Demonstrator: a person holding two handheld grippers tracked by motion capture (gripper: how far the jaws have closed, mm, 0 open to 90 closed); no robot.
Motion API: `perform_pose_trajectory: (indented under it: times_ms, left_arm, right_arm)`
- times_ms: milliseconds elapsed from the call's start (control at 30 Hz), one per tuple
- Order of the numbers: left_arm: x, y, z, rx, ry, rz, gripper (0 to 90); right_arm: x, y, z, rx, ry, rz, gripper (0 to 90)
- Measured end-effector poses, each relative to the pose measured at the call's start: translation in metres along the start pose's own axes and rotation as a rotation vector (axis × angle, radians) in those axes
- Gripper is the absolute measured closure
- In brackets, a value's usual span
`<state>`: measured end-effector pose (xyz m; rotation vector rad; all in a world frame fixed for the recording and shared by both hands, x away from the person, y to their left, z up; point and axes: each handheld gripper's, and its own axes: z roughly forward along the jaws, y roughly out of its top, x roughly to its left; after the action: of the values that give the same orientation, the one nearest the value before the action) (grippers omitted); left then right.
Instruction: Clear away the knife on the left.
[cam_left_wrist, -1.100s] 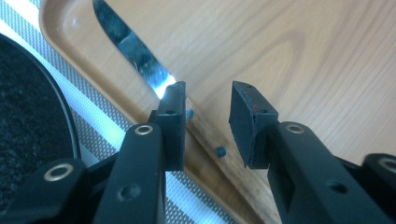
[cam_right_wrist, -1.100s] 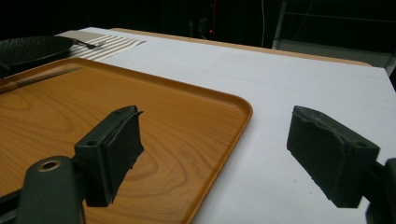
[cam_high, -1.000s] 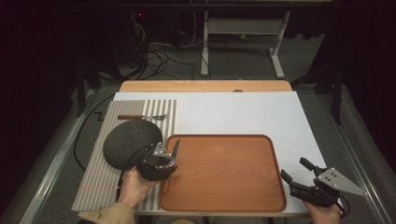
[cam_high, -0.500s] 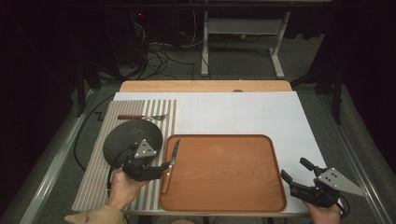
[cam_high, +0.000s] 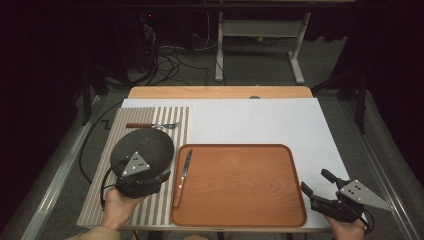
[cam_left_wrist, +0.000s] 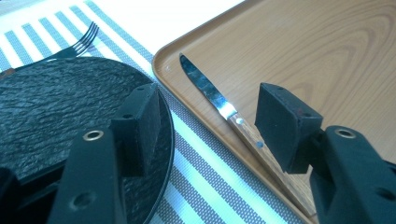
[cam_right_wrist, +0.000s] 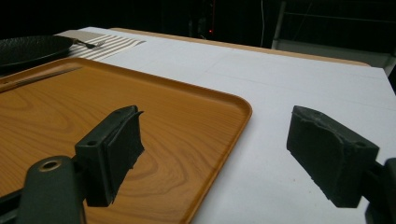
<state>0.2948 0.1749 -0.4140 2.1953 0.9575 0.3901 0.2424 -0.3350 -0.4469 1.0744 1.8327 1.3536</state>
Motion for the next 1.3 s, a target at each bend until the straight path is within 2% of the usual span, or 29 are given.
perform_pose_trajectory:
  times_ms: [200,367,633,867,1000,1300]
  left_arm:
    - [0.006,-0.008,-0.013,-0.046,0.002,-0.001,37.7]
    - [0.01,-0.015,-0.02,-0.085,0.025,-0.011,37.7]
    - [0.021,-0.03,-0.032,-0.14,0.012,-0.068,37.7]
    - [0.025,-0.04,-0.037,-0.17,0.016,-0.085,37.7]
    - [0.027,-0.048,-0.038,-0.197,0.0,-0.119,37.7]
    - [0.032,-0.063,-0.042,-0.228,0.023,-0.149,37.6]
  right_arm:
    - [0.0,0.0,0.0,0.002,-0.003,-0.001,18.8]
    - [0.0,0.0,0.0,0.003,-0.003,-0.001,18.8]
    - [0.0,0.0,0.0,0.004,-0.005,0.0,18.8]
    - [0.0,0.0,0.0,0.004,-0.004,0.001,18.8]
    - [0.0,0.0,0.0,0.003,-0.004,0.0,18.9]
    - [0.0,0.0,0.0,0.005,-0.006,0.001,19.2]
